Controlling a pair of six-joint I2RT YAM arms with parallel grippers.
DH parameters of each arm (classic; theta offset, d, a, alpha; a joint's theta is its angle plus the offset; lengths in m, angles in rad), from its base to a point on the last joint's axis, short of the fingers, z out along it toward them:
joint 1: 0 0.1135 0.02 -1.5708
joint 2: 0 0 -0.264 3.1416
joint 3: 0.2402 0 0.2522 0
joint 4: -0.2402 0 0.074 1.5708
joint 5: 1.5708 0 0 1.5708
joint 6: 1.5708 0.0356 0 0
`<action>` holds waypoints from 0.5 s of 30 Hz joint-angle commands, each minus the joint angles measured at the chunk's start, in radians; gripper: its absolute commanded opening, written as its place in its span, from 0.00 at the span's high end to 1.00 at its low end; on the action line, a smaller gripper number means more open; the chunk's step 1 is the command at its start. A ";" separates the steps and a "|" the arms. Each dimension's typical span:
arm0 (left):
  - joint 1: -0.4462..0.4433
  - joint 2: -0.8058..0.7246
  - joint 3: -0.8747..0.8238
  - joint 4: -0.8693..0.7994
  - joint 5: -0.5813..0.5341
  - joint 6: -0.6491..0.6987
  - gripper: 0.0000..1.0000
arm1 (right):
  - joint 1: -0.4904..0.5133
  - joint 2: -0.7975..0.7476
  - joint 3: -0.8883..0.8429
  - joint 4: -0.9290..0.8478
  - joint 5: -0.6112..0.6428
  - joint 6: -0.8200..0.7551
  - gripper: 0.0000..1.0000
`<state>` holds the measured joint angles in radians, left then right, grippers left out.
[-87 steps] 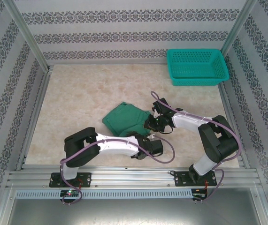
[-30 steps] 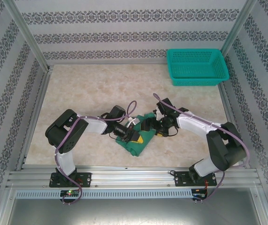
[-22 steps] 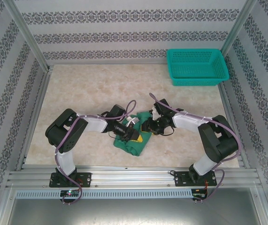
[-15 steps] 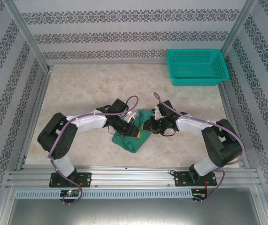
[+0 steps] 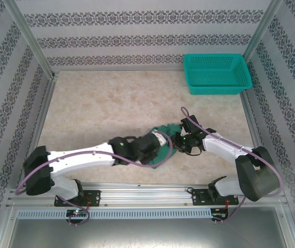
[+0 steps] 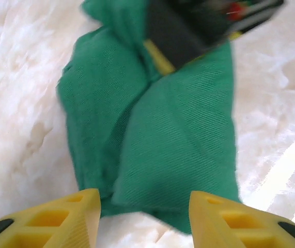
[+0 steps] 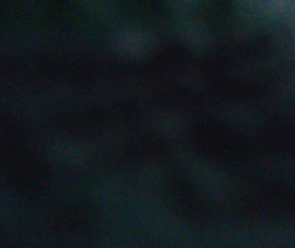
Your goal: Roll up the long pants
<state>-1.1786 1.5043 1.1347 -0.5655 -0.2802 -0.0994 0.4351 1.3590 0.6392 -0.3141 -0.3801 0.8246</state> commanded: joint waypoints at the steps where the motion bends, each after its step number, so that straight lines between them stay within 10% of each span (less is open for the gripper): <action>1: -0.095 0.144 0.082 -0.097 -0.222 0.108 0.47 | 0.024 0.038 -0.008 -0.061 0.057 0.011 1.00; 15: -0.108 0.514 0.264 -0.195 -0.297 0.124 0.34 | 0.043 0.055 -0.017 -0.025 0.048 0.012 1.00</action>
<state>-1.3106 1.9388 1.3834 -0.6624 -0.4923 0.0227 0.4610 1.3830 0.6521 -0.3023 -0.3634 0.8356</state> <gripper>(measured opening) 0.652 0.281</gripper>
